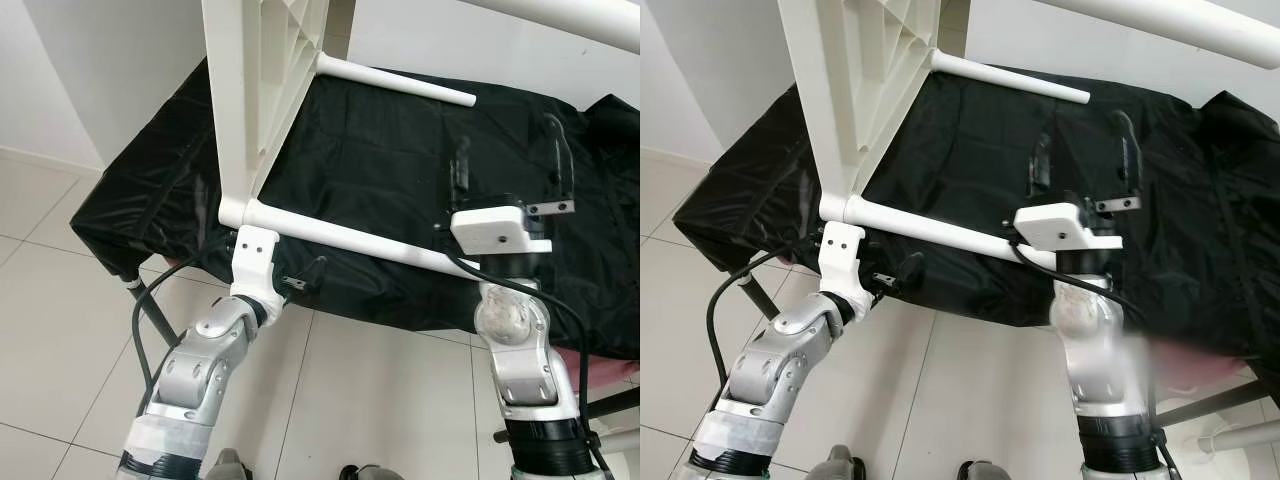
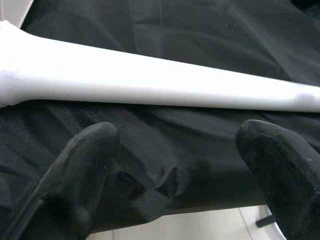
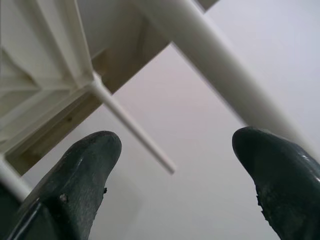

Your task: Building children table

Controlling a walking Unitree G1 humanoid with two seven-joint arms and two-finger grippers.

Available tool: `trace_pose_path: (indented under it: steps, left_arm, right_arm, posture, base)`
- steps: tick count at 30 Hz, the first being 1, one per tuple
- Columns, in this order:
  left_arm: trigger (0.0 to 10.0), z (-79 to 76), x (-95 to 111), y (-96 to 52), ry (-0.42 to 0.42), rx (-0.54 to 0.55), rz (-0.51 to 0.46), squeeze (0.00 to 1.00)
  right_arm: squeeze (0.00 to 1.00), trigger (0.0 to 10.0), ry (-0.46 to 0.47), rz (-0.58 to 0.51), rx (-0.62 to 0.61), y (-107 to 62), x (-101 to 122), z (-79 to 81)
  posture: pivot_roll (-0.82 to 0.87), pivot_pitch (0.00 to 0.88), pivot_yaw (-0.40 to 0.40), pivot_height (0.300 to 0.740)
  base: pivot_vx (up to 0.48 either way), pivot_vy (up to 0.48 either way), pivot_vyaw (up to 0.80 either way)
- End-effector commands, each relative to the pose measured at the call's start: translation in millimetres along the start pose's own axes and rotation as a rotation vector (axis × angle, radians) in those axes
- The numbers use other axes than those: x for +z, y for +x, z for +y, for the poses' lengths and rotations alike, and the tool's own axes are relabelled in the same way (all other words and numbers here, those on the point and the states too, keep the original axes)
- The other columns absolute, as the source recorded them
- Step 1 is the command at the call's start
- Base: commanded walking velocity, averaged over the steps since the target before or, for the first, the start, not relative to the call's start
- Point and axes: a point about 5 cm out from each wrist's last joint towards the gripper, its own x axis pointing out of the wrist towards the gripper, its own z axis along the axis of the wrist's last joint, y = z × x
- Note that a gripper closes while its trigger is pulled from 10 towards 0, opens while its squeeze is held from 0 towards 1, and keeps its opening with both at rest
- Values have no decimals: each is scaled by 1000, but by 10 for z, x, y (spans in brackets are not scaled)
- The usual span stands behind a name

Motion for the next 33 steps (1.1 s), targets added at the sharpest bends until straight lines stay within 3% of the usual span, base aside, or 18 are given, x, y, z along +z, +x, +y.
trace_pose_path:
  steps: [1,4,8,17,30,33]
  left_arm:
    - [10000,-13,-23,15,12,-14,20,0]
    - [10000,-7,-13,23,3,-11,13,0]
    - [10000,-8,-16,28,16,-9,14,0]
    - [10000,-28,-41,52,43,5,17,0]
    - [10000,-42,-68,51,54,8,20,0]
    - [10000,-46,-89,47,50,9,26,0]
  right_arm:
    - [0,10000,-26,-75,-12,142,91,14]
    - [0,10000,-32,-108,-28,264,132,31]
    - [0,10000,-48,-122,-33,305,132,47]
    - [0,10000,-153,-116,-69,508,-21,37]
    - [0,10000,-261,-133,-140,520,-43,22]
    - [0,10000,-294,-161,-151,450,-35,38]
  posture:
    - [82,123,-73,740]
    - [83,117,-76,740]
    - [84,114,-78,740]
    - [93,104,-93,740]
    - [97,105,-90,740]
    - [95,108,-92,740]
  base:
    - [0,0,0]
    - [0,0,0]
    - [0,0,0]
    - [0,0,0]
    - [0,0,0]
    - [0,0,0]
